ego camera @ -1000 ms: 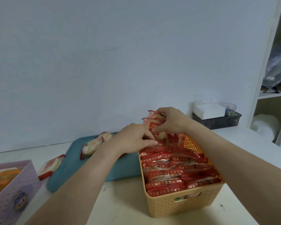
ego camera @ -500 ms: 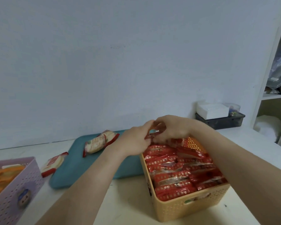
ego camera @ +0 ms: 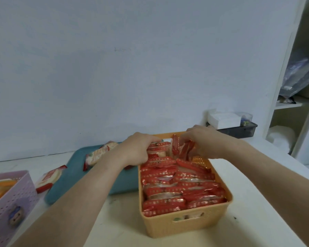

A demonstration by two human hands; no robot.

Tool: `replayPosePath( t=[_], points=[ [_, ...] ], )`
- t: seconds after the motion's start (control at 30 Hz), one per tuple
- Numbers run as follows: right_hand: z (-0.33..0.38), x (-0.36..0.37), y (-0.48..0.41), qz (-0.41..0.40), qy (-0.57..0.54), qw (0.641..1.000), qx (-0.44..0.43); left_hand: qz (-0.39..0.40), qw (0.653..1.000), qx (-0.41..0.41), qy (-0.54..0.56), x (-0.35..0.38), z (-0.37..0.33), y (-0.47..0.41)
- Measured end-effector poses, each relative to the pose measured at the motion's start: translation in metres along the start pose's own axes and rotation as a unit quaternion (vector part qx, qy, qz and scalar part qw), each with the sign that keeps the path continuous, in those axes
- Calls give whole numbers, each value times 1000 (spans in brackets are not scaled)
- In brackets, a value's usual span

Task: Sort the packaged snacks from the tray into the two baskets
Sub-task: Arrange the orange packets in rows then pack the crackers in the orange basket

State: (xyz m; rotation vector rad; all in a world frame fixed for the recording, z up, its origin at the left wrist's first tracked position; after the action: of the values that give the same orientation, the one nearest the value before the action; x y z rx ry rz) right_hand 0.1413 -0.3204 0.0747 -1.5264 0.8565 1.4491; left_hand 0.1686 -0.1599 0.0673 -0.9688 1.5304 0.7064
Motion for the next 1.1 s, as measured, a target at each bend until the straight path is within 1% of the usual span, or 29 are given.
replayPosePath(
  t=[0.1,0.2,0.3,0.37,0.4,0.43,0.47,0.53,0.57,0.6,0.63,0.67,0.7,0.73,0.8,0.9,1.1],
  points=[
    [7,3,0,-24,-27,999,-11,7,1000,-10,-11,-4,10,6],
    [18,1,-4,-88,-101,991,-15,27,999,-25,-32,-4,22,13],
    [34,1,-11,-109,-132,985,-19,66,995,-50,-46,-3,36,19],
    [41,-2,-14,-124,-141,982,-24,97,993,-59,-32,-7,37,21],
    [44,-3,-16,-123,-139,982,-26,98,993,-61,-10,-11,35,23],
    [47,-2,-17,-105,-137,984,-32,76,996,-50,12,-18,29,24],
    [49,0,-18,-66,-144,986,-41,37,999,-28,23,-25,21,25],
    [50,5,-14,55,-175,982,-49,-42,999,27,20,-34,0,30],
    [48,8,-10,117,-166,978,-43,-59,997,49,17,-32,-9,32],
    [48,9,-7,161,-127,978,-38,-61,996,63,11,-28,-16,32],
    [46,10,-6,179,-67,981,-35,-51,996,69,3,-22,-21,30],
    [46,9,-7,169,-5,985,-35,-32,997,66,-10,-16,-23,27],
    [48,8,-9,143,40,988,-41,-9,998,57,-30,-9,-23,25],
    [50,8,-10,109,57,991,-51,13,997,47,-58,-3,-20,23],
    [52,9,-8,50,28,996,-67,57,994,23,-93,6,-11,22],
    [43,6,-1,4,-40,997,-63,80,996,-3,-33,10,0,28],
    [28,-13,-5,-50,-98,994,-22,25,1000,-15,1,8,5,33]
  ],
)
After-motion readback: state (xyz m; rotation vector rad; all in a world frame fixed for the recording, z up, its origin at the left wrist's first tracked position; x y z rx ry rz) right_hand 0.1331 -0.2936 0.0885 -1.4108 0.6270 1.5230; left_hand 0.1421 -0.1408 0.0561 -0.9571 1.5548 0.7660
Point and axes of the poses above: each hand's wrist, its own y-axis away from the middle knuckle, its own x-axis out of the palm, z = x × y, the point moved 7 cm from there along -y, towards the middle knuckle, and after that the axes turned 4 degrees about -x, right-handed, at the moved point
